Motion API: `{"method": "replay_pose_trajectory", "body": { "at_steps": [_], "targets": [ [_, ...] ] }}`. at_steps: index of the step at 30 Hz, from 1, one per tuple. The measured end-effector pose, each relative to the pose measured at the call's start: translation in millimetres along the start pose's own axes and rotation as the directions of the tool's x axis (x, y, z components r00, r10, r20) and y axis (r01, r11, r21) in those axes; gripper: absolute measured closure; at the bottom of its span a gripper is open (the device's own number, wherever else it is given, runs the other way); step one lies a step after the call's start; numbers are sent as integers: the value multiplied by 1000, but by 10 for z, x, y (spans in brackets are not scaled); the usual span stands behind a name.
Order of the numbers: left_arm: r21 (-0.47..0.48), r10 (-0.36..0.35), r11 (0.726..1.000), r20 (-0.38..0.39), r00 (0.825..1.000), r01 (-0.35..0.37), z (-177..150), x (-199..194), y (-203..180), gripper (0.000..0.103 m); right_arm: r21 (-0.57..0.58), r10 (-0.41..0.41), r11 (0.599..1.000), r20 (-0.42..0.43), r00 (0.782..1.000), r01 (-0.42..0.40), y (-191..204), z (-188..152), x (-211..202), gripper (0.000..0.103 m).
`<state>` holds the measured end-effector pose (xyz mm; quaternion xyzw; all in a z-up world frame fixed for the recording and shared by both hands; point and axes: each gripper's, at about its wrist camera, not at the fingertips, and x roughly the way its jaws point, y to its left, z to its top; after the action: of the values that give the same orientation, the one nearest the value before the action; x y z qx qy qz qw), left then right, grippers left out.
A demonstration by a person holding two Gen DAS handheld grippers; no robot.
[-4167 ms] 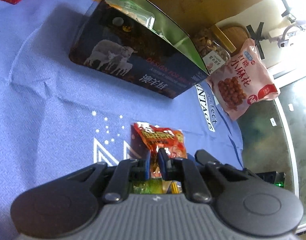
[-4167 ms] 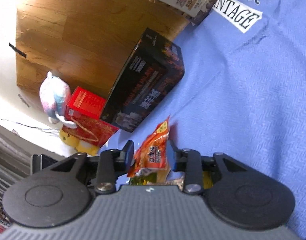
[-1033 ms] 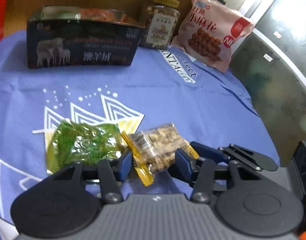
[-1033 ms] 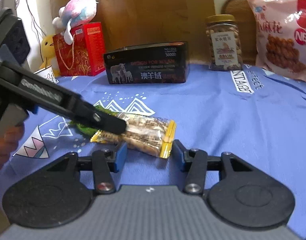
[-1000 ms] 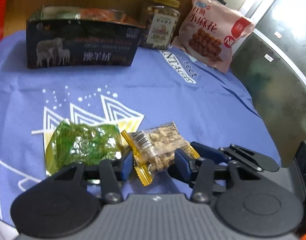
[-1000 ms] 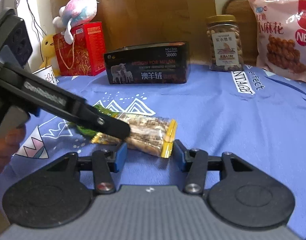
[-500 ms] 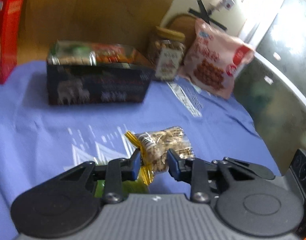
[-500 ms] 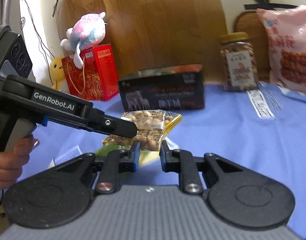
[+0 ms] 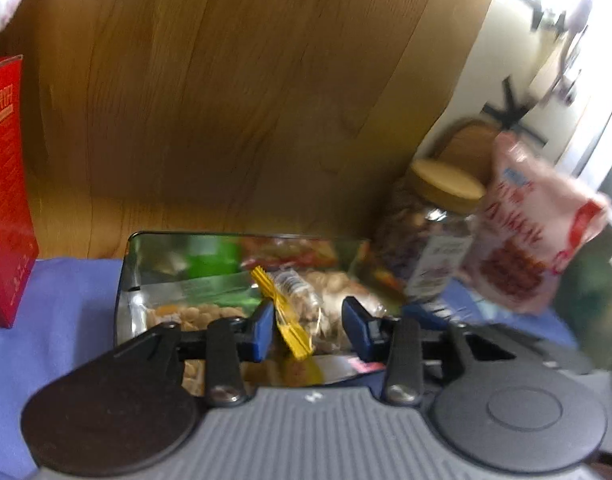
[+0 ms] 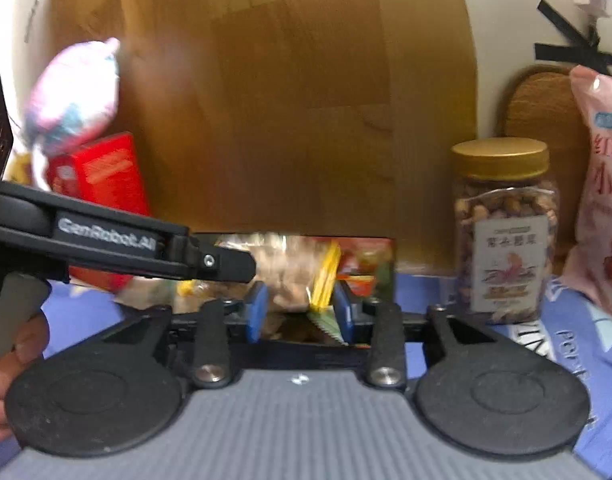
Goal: Organize snacks
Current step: 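Drop the nut bag into the tin by opening the left gripper, then grasp the green jelly bag with the left gripper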
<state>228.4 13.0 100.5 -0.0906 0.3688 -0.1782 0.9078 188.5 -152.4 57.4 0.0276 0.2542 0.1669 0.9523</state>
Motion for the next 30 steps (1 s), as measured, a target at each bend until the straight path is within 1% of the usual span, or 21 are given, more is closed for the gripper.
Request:
{"method": "replay_pose_trajectory", "body": {
  "at_steps": [1, 2, 5, 7, 8, 9, 11, 13, 15, 16, 18, 19, 20, 21, 23, 24, 26, 28, 30],
  "targets": [
    [9, 26, 1000, 1, 1000, -26, -27, -14, 14, 66, 4, -10, 1000, 12, 1000, 10, -8, -24, -56, 63],
    [13, 33, 999, 13, 999, -33, -63, -71, 24, 66, 19, -10, 1000, 29, 1000, 9, -19, -63, -150, 63],
    [-6, -17, 1000, 57, 998, 18, -204, -379, 99, 66, 86, 35, 995, 67, 997, -41, -83, -238, -529, 63],
    [-7, -29, 1000, 79, 996, 30, -363, -644, 116, 66, 157, 91, 983, 50, 995, -98, -136, -446, -805, 63],
    [-7, -40, 999, 73, 997, 40, -471, -770, 128, 66, 205, 121, 971, 29, 992, -125, -165, -569, -916, 63],
    [-8, -56, 998, 61, 997, 57, -558, -855, 152, 65, 254, 155, 955, 5, 988, -152, -187, -690, -1000, 63],
    [-10, -79, 997, 7, 997, 80, -794, -972, 173, 63, 353, 244, 910, -31, 969, -218, -214, -968, -1162, 63],
    [-25, -95, 995, -56, 994, 94, -1023, -1008, 206, 59, 427, 291, 871, -50, 955, -243, -196, -1193, -1271, 63],
    [-64, -114, 992, -122, 986, 107, -1248, -979, 264, 57, 489, 318, 836, -63, 946, -249, -172, -1384, -1367, 62],
    [-80, -119, 991, -148, 982, 108, -1349, -934, 279, 57, 508, 326, 824, -66, 943, -250, -156, -1434, -1381, 62],
    [-114, -132, 987, -175, 976, 113, -1502, -916, 313, 57, 540, 340, 804, -75, 937, -249, -135, -1528, -1425, 62],
    [-141, -149, 982, -189, 971, 123, -1578, -887, 332, 57, 556, 353, 792, -79, 932, -253, -129, -1563, -1455, 62],
    [-156, -158, 979, -166, 974, 132, -1631, -891, 334, 59, 578, 368, 775, -82, 926, -256, -127, -1579, -1446, 65],
    [-154, -158, 979, -156, 975, 133, -1661, -894, 308, 60, 604, 381, 755, -85, 921, -257, -116, -1620, -1441, 70],
    [-153, -146, 981, -157, 977, 122, -1666, -886, 270, 67, 625, 384, 741, -93, 919, -246, -66, -1620, -1427, 71],
    [-166, -157, 978, -160, 975, 130, -1668, -873, 267, 67, 640, 387, 729, -94, 917, -242, -62, -1573, -1376, 69],
    [-173, -156, 977, -161, 975, 127, -1670, -861, 259, 67, 671, 397, 701, -85, 914, -242, -65, -1527, -1300, 70],
    [-180, -160, 975, -164, 973, 130, -1667, -857, 247, 67, 676, 398, 695, -79, 914, -245, -66, -1519, -1245, 74],
    [-185, -162, 974, -163, 973, 131, -1657, -843, 239, 67, 676, 382, 699, -80, 921, -232, -64, -1515, -1214, 81]
  ]
}}
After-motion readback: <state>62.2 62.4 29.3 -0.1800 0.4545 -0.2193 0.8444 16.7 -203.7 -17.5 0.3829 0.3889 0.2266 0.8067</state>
